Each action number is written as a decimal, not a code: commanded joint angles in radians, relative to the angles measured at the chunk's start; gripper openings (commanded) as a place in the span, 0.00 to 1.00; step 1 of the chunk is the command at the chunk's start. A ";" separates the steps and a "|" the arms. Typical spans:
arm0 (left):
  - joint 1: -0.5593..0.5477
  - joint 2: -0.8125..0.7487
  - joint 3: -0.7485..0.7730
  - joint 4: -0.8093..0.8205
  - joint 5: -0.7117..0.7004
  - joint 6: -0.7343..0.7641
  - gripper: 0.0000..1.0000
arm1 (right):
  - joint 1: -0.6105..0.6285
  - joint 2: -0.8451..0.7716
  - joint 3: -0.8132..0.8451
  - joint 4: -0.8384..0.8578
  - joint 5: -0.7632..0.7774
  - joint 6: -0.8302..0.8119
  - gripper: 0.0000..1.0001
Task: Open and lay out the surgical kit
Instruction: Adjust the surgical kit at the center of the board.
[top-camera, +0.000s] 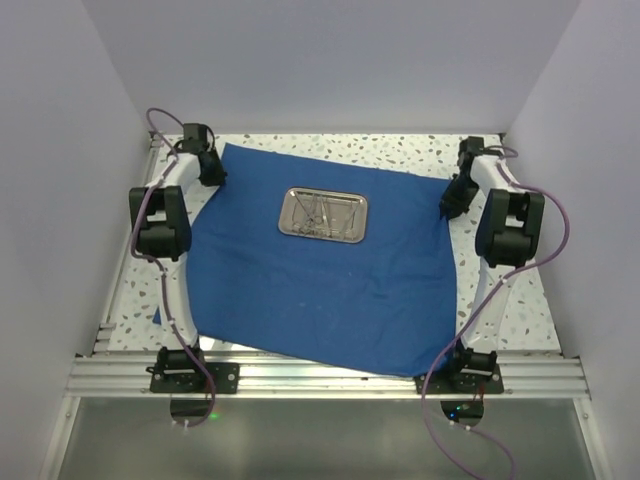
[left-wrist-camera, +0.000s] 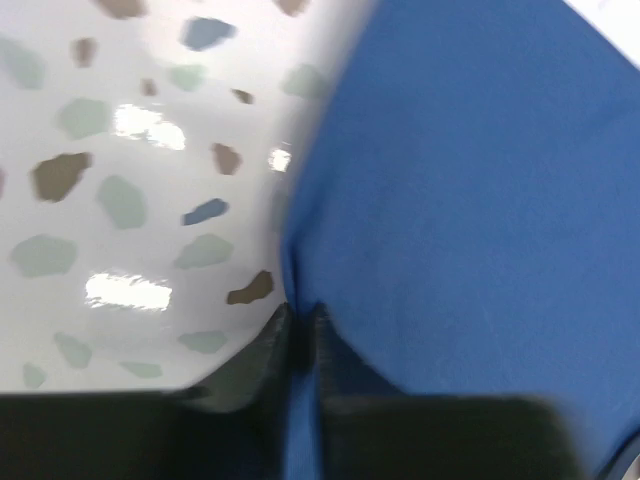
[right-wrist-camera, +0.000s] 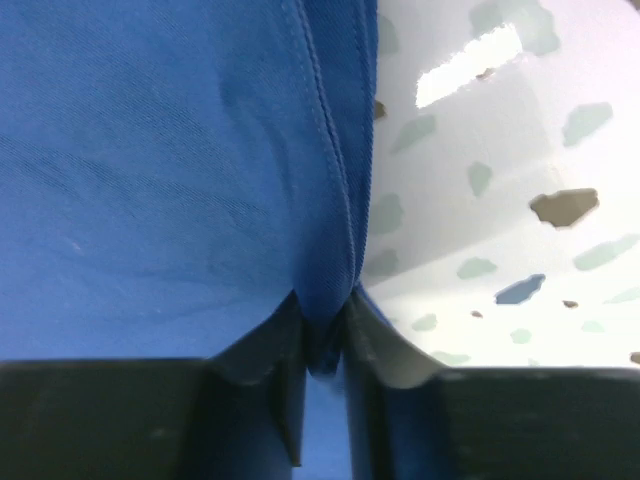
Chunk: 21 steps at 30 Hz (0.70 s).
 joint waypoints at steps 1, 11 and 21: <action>-0.026 0.081 0.023 -0.072 0.113 0.015 0.00 | 0.000 0.093 0.047 0.077 -0.070 0.021 0.18; 0.033 0.066 0.159 -0.106 -0.008 -0.109 0.00 | 0.036 0.339 0.588 -0.056 -0.107 0.053 0.00; 0.073 -0.073 0.021 -0.068 -0.226 -0.172 0.00 | 0.033 0.319 0.547 -0.032 -0.027 0.056 0.00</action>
